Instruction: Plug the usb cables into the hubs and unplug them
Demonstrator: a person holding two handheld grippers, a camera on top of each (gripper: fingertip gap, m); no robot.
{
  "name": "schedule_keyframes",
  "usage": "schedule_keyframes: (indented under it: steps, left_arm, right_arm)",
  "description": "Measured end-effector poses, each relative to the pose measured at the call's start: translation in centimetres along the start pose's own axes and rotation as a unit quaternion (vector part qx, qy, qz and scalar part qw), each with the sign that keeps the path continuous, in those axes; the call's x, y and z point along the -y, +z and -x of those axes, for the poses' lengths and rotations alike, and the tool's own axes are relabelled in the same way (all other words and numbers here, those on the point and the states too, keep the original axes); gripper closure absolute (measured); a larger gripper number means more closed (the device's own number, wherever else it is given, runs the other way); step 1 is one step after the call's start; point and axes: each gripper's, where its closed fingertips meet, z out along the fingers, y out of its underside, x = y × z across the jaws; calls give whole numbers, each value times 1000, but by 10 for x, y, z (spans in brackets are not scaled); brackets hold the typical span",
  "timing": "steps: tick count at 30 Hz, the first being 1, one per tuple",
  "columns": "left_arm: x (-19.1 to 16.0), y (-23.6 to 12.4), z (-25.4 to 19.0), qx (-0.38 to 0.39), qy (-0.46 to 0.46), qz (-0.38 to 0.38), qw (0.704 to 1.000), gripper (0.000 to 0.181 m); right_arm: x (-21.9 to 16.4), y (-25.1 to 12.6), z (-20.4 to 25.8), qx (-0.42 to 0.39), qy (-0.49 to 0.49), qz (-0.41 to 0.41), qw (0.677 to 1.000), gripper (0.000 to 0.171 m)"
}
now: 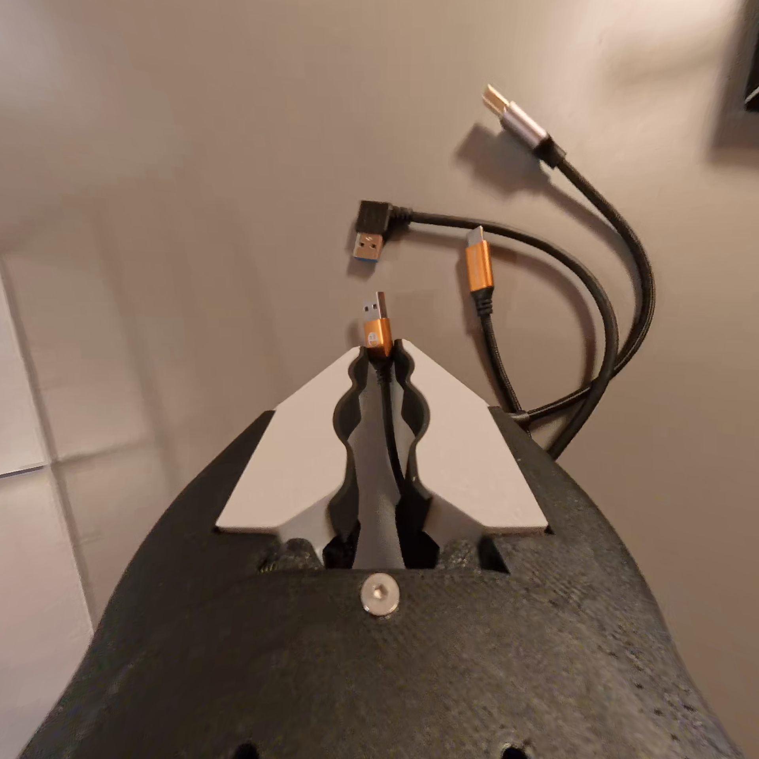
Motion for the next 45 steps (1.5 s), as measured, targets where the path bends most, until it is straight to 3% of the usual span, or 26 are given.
schedule_keyframes:
  steps: [1, 11, 16, 21, 26, 34, 39, 45]
  left_arm:
    - [5, -5, 4, 2, -3, -18, 1000, 166]
    - [96, -140, 48, 39, -9, -251, 967, 168]
    - [134, -196, 39, 42, 25, -318, 947, 169]
    - [165, -221, 9, -1, 55, -366, 929, 170]
    - [190, -193, -43, -138, 65, -366, 918, 172]
    - [203, -58, -119, -353, -6, -285, 891, 172]
    - [196, -14, -147, -416, -40, -268, 868, 172]
    - [190, -16, -149, -393, 3, -300, 869, 172]
  right_arm:
    - [0, 0, 0, 1, 0, 0, 1000, 135]
    - [0, 0, 1, 7, 2, 1, 1000, 135]
    - [1, -1, 2, 8, 1, -1, 1000, 135]
    - [1, -1, 2, 10, 1, -2, 1000, 135]
    - [1, 0, 3, 12, -1, -1, 1000, 134]
    - [2, -1, 5, 12, -6, -3, 1000, 134]
    - [1, 0, 8, 16, -15, -1, 1000, 133]
    - [-3, 3, 13, 19, -37, 13, 999, 133]
